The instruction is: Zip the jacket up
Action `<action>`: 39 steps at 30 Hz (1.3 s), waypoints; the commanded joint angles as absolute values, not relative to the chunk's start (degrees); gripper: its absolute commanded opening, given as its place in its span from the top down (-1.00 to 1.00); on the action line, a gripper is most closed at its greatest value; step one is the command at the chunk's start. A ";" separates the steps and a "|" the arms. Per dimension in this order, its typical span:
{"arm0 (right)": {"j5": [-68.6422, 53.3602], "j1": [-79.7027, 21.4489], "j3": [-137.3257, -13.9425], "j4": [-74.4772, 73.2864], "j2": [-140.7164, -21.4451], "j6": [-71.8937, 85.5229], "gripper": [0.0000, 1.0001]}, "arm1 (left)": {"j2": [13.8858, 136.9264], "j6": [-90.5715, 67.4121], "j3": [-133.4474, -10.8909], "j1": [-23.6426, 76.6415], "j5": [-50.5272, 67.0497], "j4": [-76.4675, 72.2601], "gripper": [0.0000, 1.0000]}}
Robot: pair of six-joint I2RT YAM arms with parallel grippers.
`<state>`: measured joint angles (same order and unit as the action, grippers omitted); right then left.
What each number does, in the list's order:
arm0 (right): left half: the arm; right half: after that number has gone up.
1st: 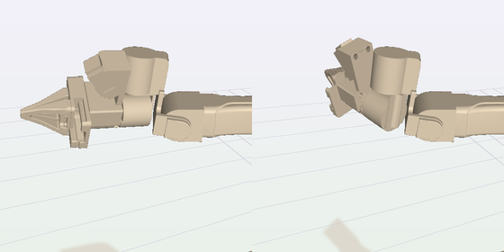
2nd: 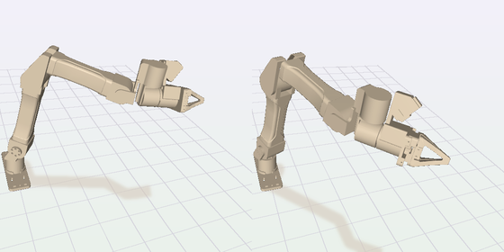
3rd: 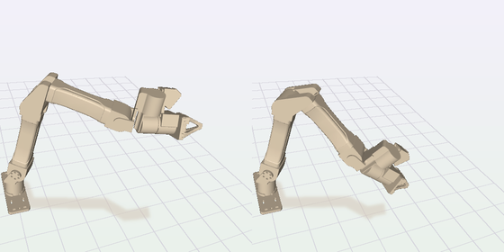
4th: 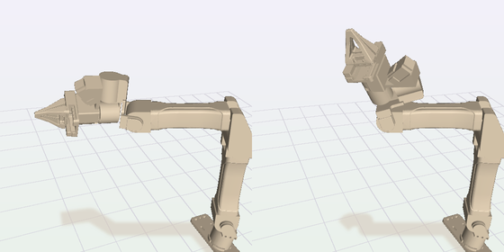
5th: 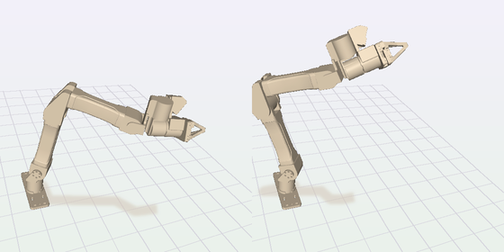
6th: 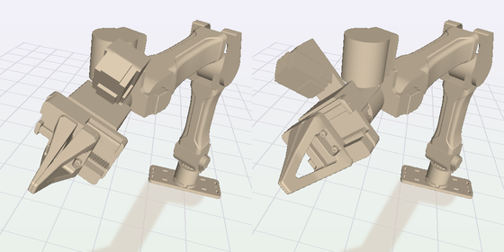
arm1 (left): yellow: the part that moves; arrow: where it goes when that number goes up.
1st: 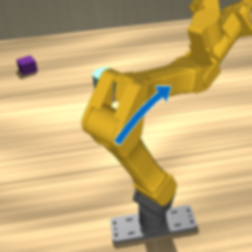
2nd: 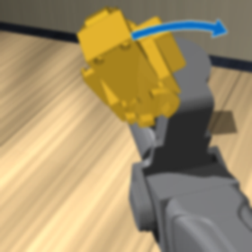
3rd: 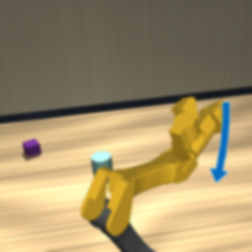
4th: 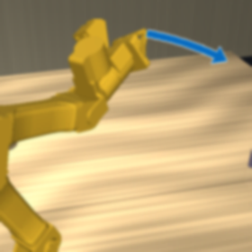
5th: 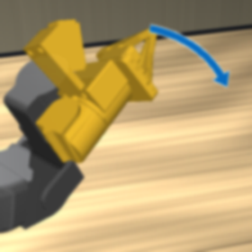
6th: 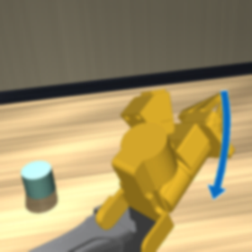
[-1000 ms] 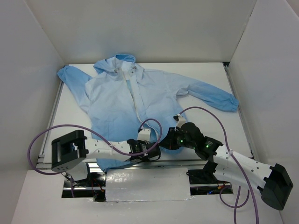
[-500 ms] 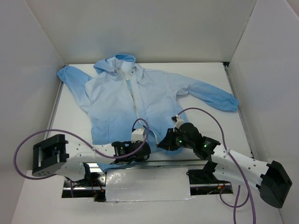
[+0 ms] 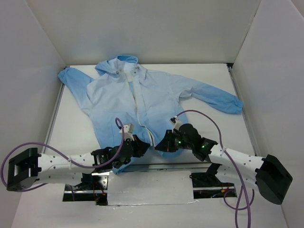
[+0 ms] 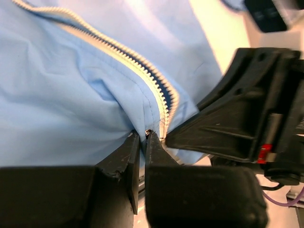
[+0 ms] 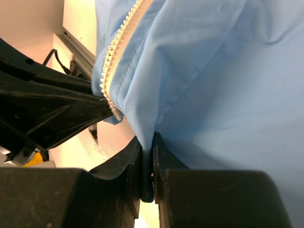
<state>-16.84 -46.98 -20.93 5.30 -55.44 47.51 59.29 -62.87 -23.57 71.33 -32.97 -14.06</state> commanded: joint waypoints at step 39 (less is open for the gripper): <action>-21.35 -48.16 -20.40 26.18 -61.17 53.17 1.00 | 41.22 -58.89 -16.35 71.10 -31.11 -24.08 1.00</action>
